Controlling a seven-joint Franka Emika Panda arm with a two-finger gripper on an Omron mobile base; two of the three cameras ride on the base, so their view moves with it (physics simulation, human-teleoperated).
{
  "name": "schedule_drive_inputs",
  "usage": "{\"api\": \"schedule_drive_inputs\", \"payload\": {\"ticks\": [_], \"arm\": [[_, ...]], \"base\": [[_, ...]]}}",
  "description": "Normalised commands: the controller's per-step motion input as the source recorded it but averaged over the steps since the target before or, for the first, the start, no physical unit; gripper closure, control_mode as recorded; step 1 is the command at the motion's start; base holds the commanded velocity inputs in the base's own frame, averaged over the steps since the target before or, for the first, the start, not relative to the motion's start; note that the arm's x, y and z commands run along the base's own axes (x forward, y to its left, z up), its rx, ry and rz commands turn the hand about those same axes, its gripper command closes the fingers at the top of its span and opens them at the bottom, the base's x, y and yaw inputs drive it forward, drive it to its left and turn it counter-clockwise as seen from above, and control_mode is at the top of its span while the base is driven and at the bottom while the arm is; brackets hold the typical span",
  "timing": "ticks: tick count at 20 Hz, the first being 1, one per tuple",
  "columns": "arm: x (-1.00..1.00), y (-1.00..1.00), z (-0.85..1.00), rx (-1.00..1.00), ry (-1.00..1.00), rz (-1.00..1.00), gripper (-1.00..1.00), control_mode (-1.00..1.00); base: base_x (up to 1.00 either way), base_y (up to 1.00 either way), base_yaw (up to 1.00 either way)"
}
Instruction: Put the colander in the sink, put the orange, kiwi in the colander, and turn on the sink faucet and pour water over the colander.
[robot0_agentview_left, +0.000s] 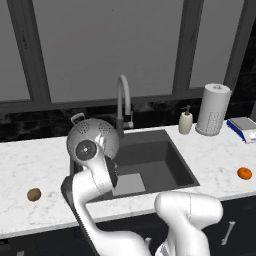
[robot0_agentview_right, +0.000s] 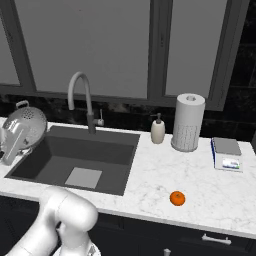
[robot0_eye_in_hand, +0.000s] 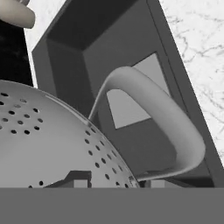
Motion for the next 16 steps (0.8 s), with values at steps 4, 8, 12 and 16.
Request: {"api": "schedule_drive_inputs", "payload": {"ticks": [4, 8, 12, 16], "arm": [[-0.65, -0.63, 0.00, 0.12, 0.11, -0.03, 1.00, -1.00], [-0.87, -0.83, 0.00, 0.11, 0.01, 0.03, 1.00, -1.00], [-0.79, -0.80, 0.00, 0.02, 0.06, 0.13, 1.00, -1.00], [-0.49, -0.90, 0.05, 0.00, 0.02, 0.12, 1.00, -1.00]], "base": [[0.00, 0.00, 0.00], [0.00, 0.00, 0.00], [0.00, 0.00, 0.00], [0.00, 0.00, 0.00]]}}
